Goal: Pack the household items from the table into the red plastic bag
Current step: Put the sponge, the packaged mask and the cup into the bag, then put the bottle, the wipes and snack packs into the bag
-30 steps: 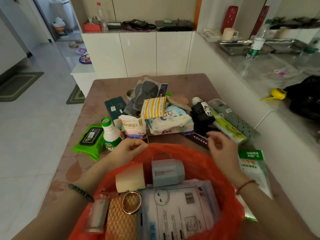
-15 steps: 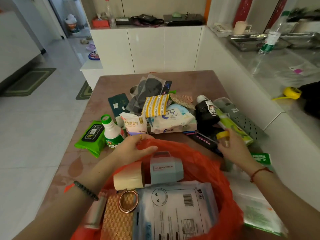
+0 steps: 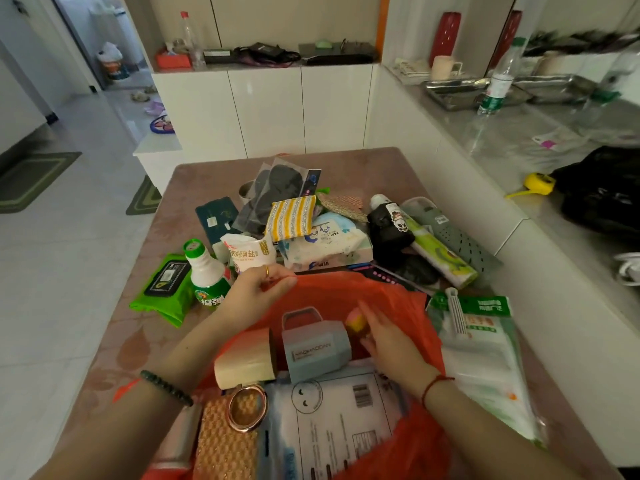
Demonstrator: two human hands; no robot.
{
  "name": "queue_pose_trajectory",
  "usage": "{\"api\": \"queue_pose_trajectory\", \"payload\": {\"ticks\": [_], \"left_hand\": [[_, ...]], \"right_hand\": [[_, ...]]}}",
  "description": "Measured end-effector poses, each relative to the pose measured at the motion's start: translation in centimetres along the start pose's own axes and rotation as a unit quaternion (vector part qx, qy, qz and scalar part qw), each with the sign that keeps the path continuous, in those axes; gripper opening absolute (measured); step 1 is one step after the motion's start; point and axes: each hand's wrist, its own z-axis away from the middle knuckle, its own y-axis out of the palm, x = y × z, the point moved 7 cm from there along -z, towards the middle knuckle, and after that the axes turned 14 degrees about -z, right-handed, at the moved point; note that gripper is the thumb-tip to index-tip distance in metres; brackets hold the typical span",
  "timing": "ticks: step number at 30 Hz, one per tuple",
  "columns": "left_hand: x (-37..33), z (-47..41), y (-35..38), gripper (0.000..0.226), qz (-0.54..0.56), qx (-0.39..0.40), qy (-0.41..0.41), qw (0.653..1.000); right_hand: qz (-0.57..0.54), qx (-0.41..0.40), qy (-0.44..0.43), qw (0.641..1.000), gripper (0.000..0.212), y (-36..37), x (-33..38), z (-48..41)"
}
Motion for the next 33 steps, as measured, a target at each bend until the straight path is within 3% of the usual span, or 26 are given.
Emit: {"api": "queue_pose_trajectory", "payload": {"ticks": [3,5,6,7,9,11,12,14,16,18,23,26,29,31,33], "left_hand": [[0.4,0.5,0.4,0.020,-0.011,0.026,0.006,1.000],[0.9,0.8,0.6,0.019,-0.011,0.045,0.003,0.999],[1.1,0.9,0.7,0.019,-0.011,0.052,0.003,0.999],[1.2,1.0,0.8,0.016,-0.017,0.060,0.004,0.998],[1.3,1.2,1.2,0.010,-0.038,0.077,0.014,0.996],[1.5,1.5,1.4,0.011,-0.059,0.098,0.020,0.993],[1.7,1.7,1.4,0.019,-0.079,0.105,0.020,0.991],[2.4,2.1,0.8,0.037,-0.123,0.092,0.014,0.988],[3.5,2.5,-0.7,0.043,-0.124,0.042,-0.003,0.991],[4.9,3.1,-1.9,0.040,-0.117,0.010,-0.021,0.993],[6.9,4.3,-3.0,0.047,-0.097,0.054,-0.048,0.993],[8.9,4.5,-4.3,0.038,-0.002,0.033,-0.117,0.993],[10.9,3.8,-6.5,0.031,0.077,-0.081,-0.172,0.979],[12.4,3.3,-8.2,0.039,0.083,-0.167,-0.222,0.957],[13.8,2.7,-8.8,0.055,0.082,-0.191,-0.255,0.944]], "right_hand": [[0.080,-0.024,-0.051,0.995,0.055,-1.4,0.8,0.9],[0.074,-0.136,-0.180,0.971,0.039,-4.2,3.4,1.9],[0.093,-0.195,-0.229,0.949,0.039,-5.4,4.4,2.3],[0.132,-0.218,-0.226,0.940,0.047,-6.1,4.6,2.0],[0.196,-0.148,-0.116,0.962,0.068,-6.4,3.3,0.0],[0.181,-0.043,-0.009,0.983,0.055,-5.9,1.0,-1.5],[0.153,-0.026,0.007,0.988,0.041,-6.3,0.4,-1.7],[0.084,-0.082,-0.006,0.993,0.025,-8.3,-0.2,-1.7],[0.045,-0.155,-0.041,0.986,0.022,-10.5,-0.2,-1.4],[0.064,-0.156,-0.044,0.985,0.021,-11.4,-0.2,-1.5],[0.197,0.060,0.059,0.977,0.037,-9.5,1.9,-3.4],[0.053,0.019,-0.023,0.998,0.041,-8.5,9.3,-4.8],[-0.125,0.017,-0.100,0.987,0.042,-4.6,16.7,-7.1],[-0.159,0.051,-0.121,0.978,0.049,-0.8,20.6,-9.3],[-0.167,0.064,-0.130,0.975,0.058,2.8,23.3,-11.6]]}}
